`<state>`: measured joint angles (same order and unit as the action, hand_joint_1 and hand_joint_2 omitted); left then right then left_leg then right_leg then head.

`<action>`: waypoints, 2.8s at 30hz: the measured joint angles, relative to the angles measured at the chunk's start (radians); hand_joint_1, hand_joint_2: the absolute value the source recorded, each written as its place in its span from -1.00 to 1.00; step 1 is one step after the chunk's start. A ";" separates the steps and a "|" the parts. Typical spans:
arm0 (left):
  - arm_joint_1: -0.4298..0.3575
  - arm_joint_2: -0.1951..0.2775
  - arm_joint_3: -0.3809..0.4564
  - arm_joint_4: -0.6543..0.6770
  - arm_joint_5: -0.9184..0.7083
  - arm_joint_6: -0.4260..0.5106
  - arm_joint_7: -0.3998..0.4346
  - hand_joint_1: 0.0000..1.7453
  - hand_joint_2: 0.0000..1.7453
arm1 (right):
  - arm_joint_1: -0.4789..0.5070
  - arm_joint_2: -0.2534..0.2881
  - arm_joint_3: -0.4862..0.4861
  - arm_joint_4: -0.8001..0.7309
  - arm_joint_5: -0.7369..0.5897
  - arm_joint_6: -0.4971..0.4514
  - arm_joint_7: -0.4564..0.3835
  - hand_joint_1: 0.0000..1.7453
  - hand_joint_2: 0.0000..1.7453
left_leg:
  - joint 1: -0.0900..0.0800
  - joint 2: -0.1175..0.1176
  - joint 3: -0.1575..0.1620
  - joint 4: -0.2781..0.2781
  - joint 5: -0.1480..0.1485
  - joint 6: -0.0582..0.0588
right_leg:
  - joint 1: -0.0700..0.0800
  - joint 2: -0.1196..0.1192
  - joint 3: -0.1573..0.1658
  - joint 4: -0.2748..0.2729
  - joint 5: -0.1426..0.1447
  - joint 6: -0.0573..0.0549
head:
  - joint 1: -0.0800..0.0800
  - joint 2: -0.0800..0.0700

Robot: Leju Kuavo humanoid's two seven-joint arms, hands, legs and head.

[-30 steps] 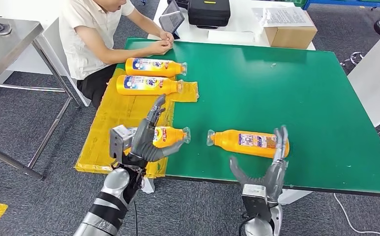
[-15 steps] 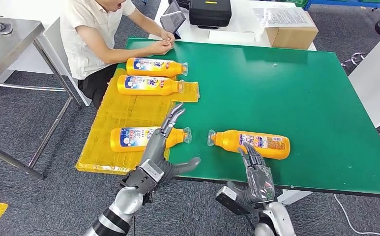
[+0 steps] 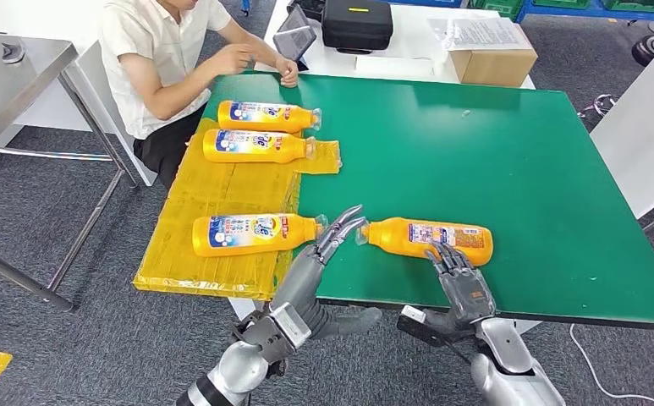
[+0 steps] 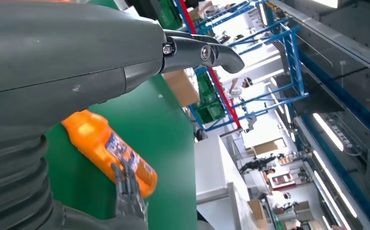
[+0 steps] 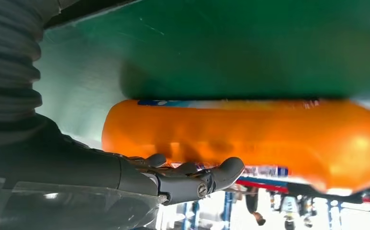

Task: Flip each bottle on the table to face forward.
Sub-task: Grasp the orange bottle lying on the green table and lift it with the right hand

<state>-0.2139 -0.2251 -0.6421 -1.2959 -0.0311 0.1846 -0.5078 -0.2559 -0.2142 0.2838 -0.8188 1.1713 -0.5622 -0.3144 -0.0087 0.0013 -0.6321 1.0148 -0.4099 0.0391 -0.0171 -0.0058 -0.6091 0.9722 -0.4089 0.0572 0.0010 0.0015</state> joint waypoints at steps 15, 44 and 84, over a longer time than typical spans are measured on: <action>-0.004 -0.002 -0.021 -0.001 0.014 -0.002 -0.004 -1.00 1.00 | -0.061 -0.009 0.090 0.063 0.066 -0.020 0.036 -1.00 1.00 | -0.004 0.001 -0.018 0.000 0.019 0.001 | -0.003 0.000 -0.015 -0.001 0.032 0.004 | 0.000 0.000; -0.057 -0.019 -0.070 0.090 0.074 -0.073 -0.013 -1.00 1.00 | 0.098 -0.016 0.160 -0.064 -0.444 0.232 -0.383 -1.00 1.00 | -0.003 -0.002 -0.026 0.001 0.017 -0.002 | -0.003 -0.002 -0.022 0.000 0.033 0.005 | 0.000 0.000; -0.074 -0.025 -0.098 0.072 0.084 0.013 -0.018 -1.00 1.00 | 0.152 0.101 -0.019 -0.433 -0.265 -0.130 -0.358 -1.00 1.00 | -0.002 -0.003 -0.026 0.001 0.016 -0.003 | -0.003 -0.002 -0.021 0.000 0.032 0.005 | 0.000 0.000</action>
<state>-0.2878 -0.2497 -0.7401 -1.2242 0.0534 0.1976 -0.5257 -0.1039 -0.1127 0.2644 -1.2514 0.9067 -0.6925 -0.6726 -0.0107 -0.0022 -0.6577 1.0157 -0.3936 0.0365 -0.0197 -0.0080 -0.6305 0.9722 -0.3770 0.0623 0.0011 0.0015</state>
